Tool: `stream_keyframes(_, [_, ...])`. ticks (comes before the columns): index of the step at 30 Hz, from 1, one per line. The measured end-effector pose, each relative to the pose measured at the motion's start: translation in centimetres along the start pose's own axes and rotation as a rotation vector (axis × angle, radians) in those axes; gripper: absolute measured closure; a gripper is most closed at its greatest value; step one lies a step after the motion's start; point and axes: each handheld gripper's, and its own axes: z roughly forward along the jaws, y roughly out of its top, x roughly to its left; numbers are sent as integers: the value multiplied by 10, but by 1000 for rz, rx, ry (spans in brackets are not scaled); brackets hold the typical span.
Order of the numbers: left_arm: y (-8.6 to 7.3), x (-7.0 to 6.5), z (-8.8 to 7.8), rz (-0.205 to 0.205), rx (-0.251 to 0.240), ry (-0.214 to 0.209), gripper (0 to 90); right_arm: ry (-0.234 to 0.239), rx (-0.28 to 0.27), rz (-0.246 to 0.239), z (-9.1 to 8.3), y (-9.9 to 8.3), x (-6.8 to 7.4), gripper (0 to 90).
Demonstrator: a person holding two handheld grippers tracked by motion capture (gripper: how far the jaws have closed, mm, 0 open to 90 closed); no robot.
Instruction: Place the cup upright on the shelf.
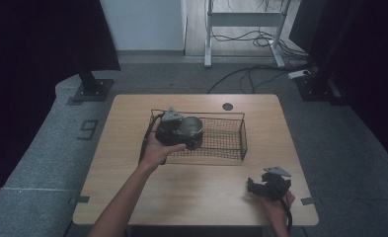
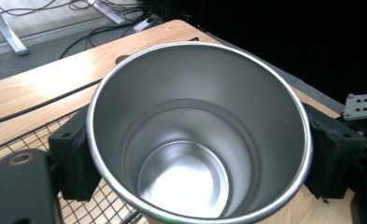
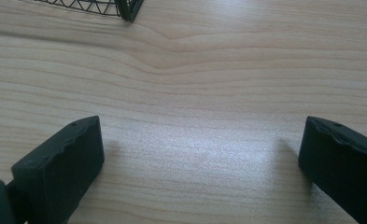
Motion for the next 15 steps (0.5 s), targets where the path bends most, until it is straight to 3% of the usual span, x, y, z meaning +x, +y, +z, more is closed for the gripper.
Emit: stream_keyframes(15, [9, 15, 22, -1, 20, 11, 157, 0, 0, 0, 0, 0, 0, 0])
